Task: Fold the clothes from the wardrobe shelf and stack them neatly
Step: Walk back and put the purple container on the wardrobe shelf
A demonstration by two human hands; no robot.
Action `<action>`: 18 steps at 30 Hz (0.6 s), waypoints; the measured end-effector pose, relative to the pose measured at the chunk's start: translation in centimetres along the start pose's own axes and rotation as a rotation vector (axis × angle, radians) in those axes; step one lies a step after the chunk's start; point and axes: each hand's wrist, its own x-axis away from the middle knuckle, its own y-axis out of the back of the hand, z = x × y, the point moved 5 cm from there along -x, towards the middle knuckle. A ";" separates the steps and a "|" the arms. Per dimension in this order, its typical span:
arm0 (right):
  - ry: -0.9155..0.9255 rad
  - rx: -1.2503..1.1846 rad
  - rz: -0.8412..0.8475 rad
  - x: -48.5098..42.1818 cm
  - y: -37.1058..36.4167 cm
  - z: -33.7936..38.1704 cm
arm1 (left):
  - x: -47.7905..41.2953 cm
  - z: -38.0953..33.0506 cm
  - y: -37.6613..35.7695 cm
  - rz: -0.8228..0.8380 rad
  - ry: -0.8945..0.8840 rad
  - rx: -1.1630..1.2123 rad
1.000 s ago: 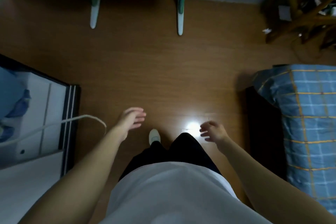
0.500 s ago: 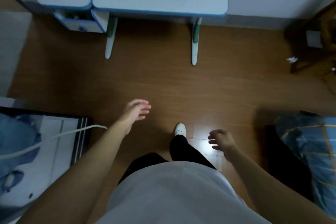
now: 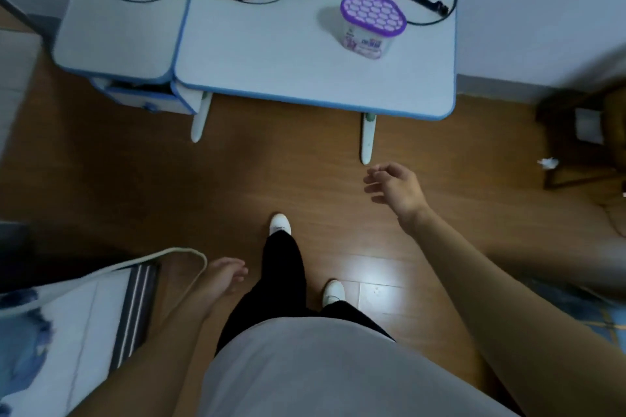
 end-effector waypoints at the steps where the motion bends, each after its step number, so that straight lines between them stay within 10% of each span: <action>1: -0.012 0.026 -0.027 -0.8 0.2 0.1 | -1.0 -1.9 0.0 0.017 -0.002 -0.011; 18: -0.248 0.055 -0.166 -8.8 4.0 2.7 | -2.7 -51.1 -14.9 0.091 -0.887 -0.225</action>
